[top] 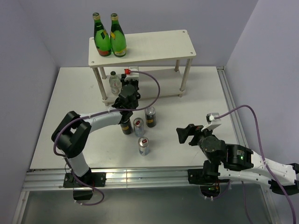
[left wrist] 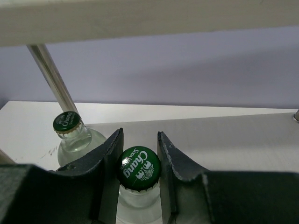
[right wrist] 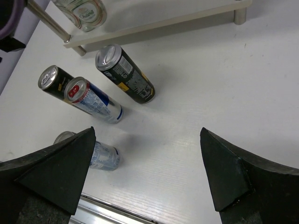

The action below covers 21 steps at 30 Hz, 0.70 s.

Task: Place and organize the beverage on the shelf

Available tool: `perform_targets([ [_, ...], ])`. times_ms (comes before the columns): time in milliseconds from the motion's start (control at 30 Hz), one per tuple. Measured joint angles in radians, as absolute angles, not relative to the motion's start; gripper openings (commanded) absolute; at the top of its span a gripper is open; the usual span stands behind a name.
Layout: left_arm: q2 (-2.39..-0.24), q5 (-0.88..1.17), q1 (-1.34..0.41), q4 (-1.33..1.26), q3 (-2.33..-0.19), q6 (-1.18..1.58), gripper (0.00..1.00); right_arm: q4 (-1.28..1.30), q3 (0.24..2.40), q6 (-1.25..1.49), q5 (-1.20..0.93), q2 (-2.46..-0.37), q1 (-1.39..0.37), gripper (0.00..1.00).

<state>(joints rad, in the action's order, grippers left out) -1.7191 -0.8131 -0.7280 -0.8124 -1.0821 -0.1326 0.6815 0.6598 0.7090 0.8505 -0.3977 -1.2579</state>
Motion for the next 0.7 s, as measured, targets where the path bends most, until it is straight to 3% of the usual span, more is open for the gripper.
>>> perform_targets([
  [633,-1.842,-0.827,-0.657,-0.896,-1.101,-0.054,0.0,0.722,0.66,0.744,0.9,-0.426,-1.319,1.0],
  [700,-1.856,-0.828,-0.651,-0.885,-1.122,-0.04,0.06,0.725,0.66,0.747,0.902,-0.431,-1.32,1.0],
])
